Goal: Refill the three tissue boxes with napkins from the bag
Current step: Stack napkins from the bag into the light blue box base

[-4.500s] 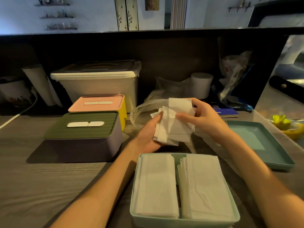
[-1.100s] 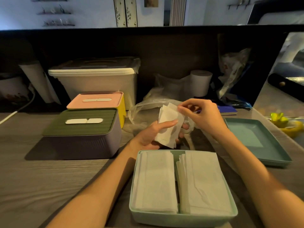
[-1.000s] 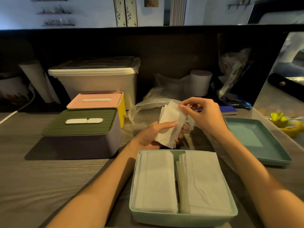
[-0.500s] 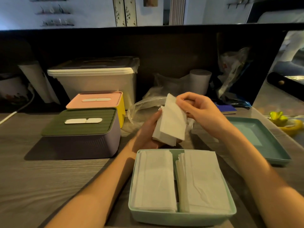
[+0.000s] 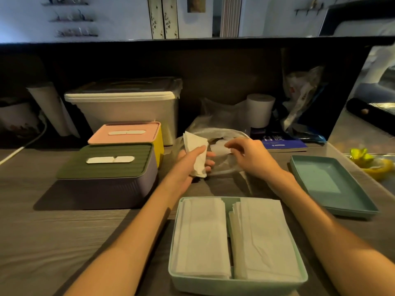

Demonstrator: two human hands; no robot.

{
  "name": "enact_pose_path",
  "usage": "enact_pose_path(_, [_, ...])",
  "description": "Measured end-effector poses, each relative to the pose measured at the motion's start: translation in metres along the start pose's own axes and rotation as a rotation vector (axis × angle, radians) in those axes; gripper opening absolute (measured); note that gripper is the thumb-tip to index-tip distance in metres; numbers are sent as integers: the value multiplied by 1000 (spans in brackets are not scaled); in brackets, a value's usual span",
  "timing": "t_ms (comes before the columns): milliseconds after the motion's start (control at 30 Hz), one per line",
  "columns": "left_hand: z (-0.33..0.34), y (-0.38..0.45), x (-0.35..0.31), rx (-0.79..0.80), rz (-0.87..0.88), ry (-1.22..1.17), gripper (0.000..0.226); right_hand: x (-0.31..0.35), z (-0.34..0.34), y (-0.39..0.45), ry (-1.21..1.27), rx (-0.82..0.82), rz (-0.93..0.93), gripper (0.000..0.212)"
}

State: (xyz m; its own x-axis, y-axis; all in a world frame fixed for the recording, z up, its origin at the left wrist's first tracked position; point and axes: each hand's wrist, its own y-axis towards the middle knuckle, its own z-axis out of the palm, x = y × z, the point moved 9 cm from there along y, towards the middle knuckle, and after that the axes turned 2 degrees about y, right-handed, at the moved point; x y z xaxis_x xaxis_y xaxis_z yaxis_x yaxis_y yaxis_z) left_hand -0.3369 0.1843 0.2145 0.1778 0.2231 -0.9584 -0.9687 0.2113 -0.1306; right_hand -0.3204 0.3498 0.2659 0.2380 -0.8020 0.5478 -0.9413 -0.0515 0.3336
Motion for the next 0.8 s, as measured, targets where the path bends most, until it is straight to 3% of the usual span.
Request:
enact_pose_path(100, [-13, 5, -14, -91, 119, 48, 38, -2, 19, 21, -221, 141, 11, 46])
enact_pose_path(233, [-15, 4, -14, -117, 118, 89, 43, -15, 37, 40, -451, 356, 86, 76])
enact_pose_path(367, [-13, 4, -13, -94, 118, 80, 48, -26, 46, 49, -624, 472, 98, 63])
enact_pose_path(500, [-18, 6, -13, -110, 132, 61, 55, -22, 43, 57, -584, 409, 10, 53])
enact_pose_path(633, [-21, 8, -10, -129, 112, 86, 56, -26, 32, 57, -369, 237, -36, 28])
enact_pose_path(733, [-23, 9, -9, -131, 101, 75, 49, -8, 10, 46, -125, 31, -179, 15])
enact_pose_path(800, [-24, 9, -9, -136, 99, 81, 46, 5, -14, 35, 26, -132, -171, 16])
